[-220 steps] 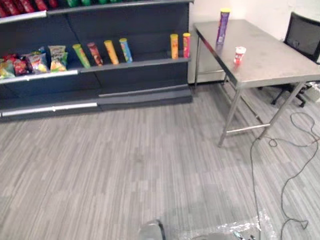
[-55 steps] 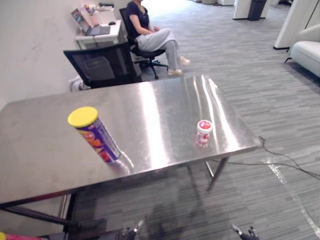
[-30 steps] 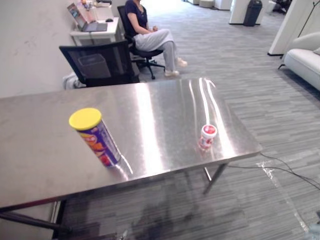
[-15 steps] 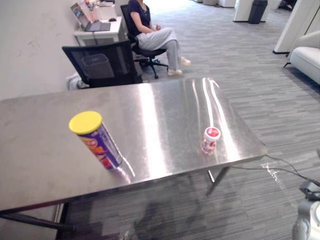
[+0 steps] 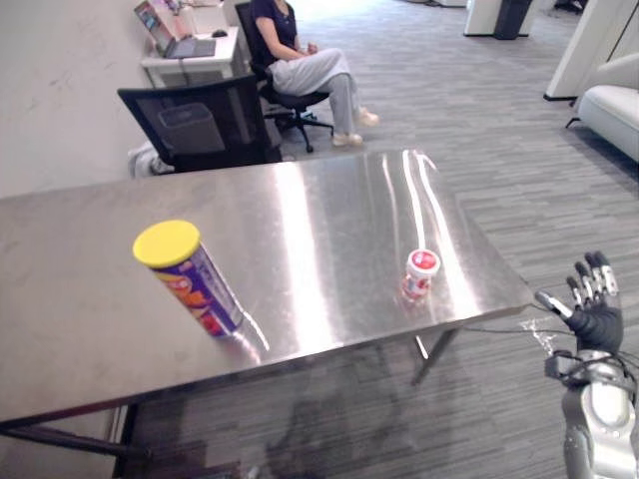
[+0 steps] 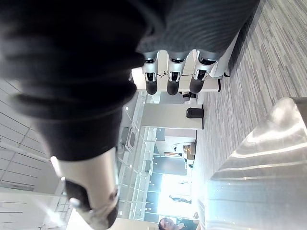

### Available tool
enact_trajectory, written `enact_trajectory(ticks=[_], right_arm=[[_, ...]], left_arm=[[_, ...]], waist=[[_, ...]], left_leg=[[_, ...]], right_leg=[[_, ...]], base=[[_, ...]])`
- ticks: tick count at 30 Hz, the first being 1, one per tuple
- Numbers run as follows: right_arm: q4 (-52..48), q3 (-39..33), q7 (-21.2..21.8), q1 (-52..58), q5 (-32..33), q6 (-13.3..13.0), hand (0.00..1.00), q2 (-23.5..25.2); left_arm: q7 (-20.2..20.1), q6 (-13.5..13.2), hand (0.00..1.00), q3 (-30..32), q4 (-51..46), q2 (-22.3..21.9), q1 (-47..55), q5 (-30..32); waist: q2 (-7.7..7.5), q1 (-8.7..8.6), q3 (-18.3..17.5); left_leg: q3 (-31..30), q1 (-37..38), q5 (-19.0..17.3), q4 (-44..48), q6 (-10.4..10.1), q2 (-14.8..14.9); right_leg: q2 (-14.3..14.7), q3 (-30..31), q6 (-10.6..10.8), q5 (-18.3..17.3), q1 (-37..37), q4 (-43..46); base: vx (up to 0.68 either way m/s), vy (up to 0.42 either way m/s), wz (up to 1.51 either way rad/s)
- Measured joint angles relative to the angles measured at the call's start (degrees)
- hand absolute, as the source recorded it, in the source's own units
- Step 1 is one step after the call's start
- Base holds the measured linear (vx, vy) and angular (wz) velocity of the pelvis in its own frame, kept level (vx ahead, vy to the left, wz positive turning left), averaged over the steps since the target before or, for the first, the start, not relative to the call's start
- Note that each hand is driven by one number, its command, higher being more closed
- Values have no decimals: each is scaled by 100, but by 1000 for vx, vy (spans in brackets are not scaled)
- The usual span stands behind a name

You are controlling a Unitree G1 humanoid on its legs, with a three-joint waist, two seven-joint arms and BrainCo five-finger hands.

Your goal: Put the gum and the chips on the shelf.

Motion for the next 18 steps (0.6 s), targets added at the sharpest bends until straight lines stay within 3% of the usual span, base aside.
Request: enact_trajectory(ticks=[8,18], right_arm=[[170,401,331,-6,11,0,0,-111],[248,811,319,-148,12,4,0,-210]], left_arm=[[-3,-2,0,-77,49,79,-4,151],[19,0,0,-245,50,144,-31,156]], waist=[[-93,-13,67],[-50,-14,160]], left_leg=[[-128,-111,-3,153,0,-2],[-233,-184,16,193,27,-19]], right_leg=[[-19,-94,2,4,-5,0],[-31,-166,3,4,-11,-4]], base=[[-12,-12,6],[-11,-1,4]])
